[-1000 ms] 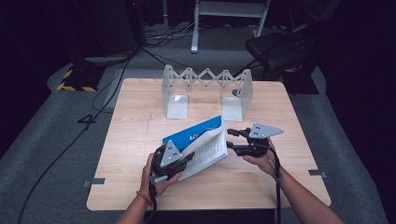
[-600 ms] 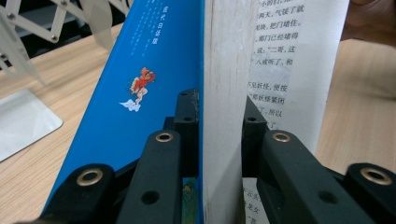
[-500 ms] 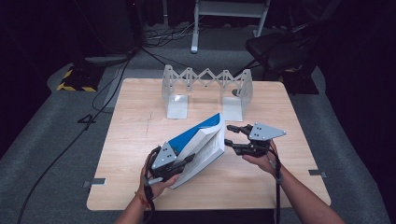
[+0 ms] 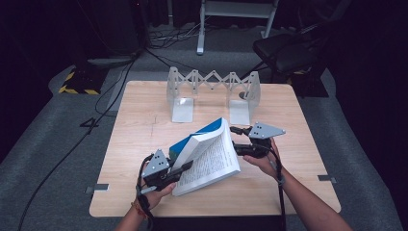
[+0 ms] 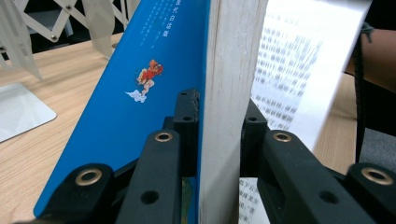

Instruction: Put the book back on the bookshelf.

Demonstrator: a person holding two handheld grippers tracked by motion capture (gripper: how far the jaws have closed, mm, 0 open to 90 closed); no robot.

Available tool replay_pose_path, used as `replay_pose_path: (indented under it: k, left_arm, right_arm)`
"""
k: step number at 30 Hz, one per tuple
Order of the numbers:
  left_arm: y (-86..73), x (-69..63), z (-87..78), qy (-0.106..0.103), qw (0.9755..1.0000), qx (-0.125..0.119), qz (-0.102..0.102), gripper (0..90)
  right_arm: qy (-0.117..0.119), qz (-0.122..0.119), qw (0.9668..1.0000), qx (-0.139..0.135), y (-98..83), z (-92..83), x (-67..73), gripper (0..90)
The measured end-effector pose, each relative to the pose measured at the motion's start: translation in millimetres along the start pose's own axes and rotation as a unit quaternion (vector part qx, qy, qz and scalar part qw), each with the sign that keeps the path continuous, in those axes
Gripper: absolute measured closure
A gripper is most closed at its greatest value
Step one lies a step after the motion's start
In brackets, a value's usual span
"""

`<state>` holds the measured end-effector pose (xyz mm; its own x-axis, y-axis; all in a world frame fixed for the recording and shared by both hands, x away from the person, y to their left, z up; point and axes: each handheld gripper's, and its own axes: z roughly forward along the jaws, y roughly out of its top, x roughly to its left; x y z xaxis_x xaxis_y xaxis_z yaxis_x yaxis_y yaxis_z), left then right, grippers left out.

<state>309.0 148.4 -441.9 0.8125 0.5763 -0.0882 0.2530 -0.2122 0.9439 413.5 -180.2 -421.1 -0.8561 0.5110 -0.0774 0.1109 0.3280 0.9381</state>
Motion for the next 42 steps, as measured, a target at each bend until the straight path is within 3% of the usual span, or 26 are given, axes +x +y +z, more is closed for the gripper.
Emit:
replay_pose_path:
  k: [2, 5, 7, 9, 12, 14, 19, 22, 24, 29, 30, 32, 33, 38, 40, 42]
  left_arm:
    - [-0.6, -1.0, 4.9, -0.008, 1.0000, 0.004, 0.002, 75.2]
    - [-0.6, -0.2, 10.1, -0.017, 0.9999, 0.004, 0.001, 75.1]
    - [1.2, 2.3, 14.8, -0.036, 0.9993, 0.005, 0.002, 75.1]
    - [2.4, 2.4, 17.2, -0.046, 0.9989, 0.000, 0.002, 75.0]
    - [6.3, 2.1, 23.4, -0.058, 0.9983, -0.004, 0.004, 75.0]
    - [8.9, 1.5, 28.5, -0.059, 0.9982, -0.007, 0.008, 75.0]
    - [14.5, 0.1, 36.9, -0.065, 0.9976, -0.006, 0.024, 74.9]
    - [15.5, 0.0, 36.4, -0.064, 0.9974, -0.007, 0.032, 74.8]
    - [14.1, 0.1, 30.1, -0.051, 0.9980, -0.014, 0.034, 74.5]
    - [9.9, -0.3, 17.9, -0.032, 0.9989, -0.024, 0.026, 73.0]
    - [9.4, -0.8, 11.8, -0.018, 0.9992, -0.019, 0.032, 73.0]
    - [9.1, -1.7, 9.0, -0.013, 0.9993, -0.019, 0.031, 72.0]
    - [7.7, -4.4, 4.1, 0.002, 0.9993, -0.016, 0.035, 70.8]
    - [2.2, -12.5, 0.6, 0.032, 0.9986, -0.003, 0.042, 64.4]
    - [0.3, -13.2, 0.9, 0.042, 0.9984, -0.001, 0.039, 61.7]
    - [-2.0, -10.0, 3.2, 0.055, 0.9983, 0.005, 0.018, 56.6]
  right_arm:
    - [0.011, 0.014, 0.9998, -0.009, -5.8, 1.2, -4.8, 47.3]
    - [0.010, 0.013, 0.9998, -0.012, -7.8, 1.2, -5.9, 48.6]
    - [0.011, 0.011, 0.9998, -0.012, -10.9, -0.3, -8.3, 50.7]
    - [0.020, 0.014, 0.9995, -0.021, -11.8, -3.7, -11.7, 50.8]
    - [0.014, 0.009, 0.9992, -0.035, -8.0, -9.3, -14.0, 52.8]
    - [0.013, 0.012, 0.9989, -0.044, -6.9, -13.1, -16.4, 57.2]
    - [-0.002, 0.009, 0.9988, -0.048, -5.2, -20.7, -20.9, 57.3]
    - [-0.005, -0.002, 0.9986, -0.052, 0.2, -22.5, -17.8, 61.7]
    - [-0.010, -0.012, 0.9984, -0.054, 5.4, -21.9, -11.5, 61.9]
    - [0.006, -0.025, 0.9974, -0.068, 18.7, -19.5, 2.5, 61.8]
    - [0.006, -0.030, 0.9973, -0.066, 21.9, -19.2, 5.8, 61.7]
    - [0.004, -0.040, 0.9970, -0.066, 27.5, -17.8, 12.2, 60.0]
    - [0.006, -0.044, 0.9967, -0.067, 30.2, -16.7, 14.3, 59.3]
    - [0.022, -0.053, 0.9958, -0.071, 37.2, -11.7, 23.9, 56.7]
    - [0.030, -0.064, 0.9951, -0.069, 39.9, -7.8, 31.4, 55.3]
    - [0.037, -0.072, 0.9946, -0.064, 42.6, -3.5, 38.2, 53.1]
